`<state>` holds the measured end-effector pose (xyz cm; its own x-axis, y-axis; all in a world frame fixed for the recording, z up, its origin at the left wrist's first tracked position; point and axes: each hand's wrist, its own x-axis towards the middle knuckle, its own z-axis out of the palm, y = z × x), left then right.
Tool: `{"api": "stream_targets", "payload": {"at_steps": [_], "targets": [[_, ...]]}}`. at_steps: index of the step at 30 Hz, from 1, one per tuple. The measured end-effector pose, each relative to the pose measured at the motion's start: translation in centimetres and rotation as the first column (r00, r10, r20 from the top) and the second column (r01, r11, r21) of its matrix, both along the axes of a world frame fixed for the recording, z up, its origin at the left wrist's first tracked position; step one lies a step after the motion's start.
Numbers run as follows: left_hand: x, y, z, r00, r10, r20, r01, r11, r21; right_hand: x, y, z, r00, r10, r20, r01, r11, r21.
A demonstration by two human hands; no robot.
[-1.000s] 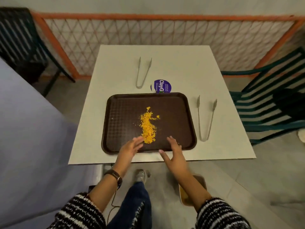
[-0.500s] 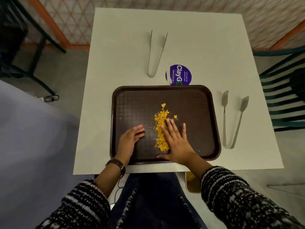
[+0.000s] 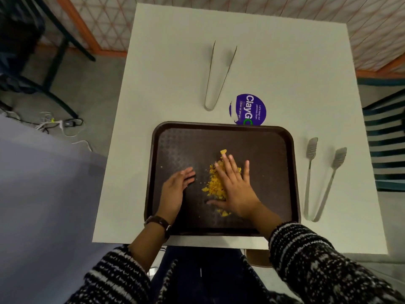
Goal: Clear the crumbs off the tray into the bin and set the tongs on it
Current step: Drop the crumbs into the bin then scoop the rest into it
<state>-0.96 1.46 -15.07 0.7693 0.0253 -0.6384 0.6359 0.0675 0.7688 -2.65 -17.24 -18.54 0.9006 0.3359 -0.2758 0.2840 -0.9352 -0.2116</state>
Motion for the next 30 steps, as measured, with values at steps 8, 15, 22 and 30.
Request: {"api": "stream_targets", "payload": {"at_steps": [8, 15, 22, 30], "targets": [[3.7, -3.5, -0.6, 0.856, -0.452, 0.251, 0.318, 0.843, 0.433, -2.0, -1.0, -1.1, 1.000, -0.027, 0.013, 0.027, 0.999, -0.017], [6.6, -6.6, -4.1, 0.398, -0.909, 0.126, 0.548, 0.346, 0.762, -2.1, -2.2, -0.5, 0.987, -0.153, 0.051, 0.153, 0.988, 0.021], [2.9, -5.4, -4.4, 0.161, -0.977, 0.136, 0.648, 0.209, 0.732, -5.4, -4.0, -0.7, 0.995, -0.098, -0.032, 0.098, 0.995, 0.007], [0.1, -3.6, -3.3, 0.460, -0.849, 0.262, 0.576, 0.509, 0.639, -2.4, -3.1, -1.0, 0.982, -0.187, -0.009, 0.186, 0.975, 0.124]]}}
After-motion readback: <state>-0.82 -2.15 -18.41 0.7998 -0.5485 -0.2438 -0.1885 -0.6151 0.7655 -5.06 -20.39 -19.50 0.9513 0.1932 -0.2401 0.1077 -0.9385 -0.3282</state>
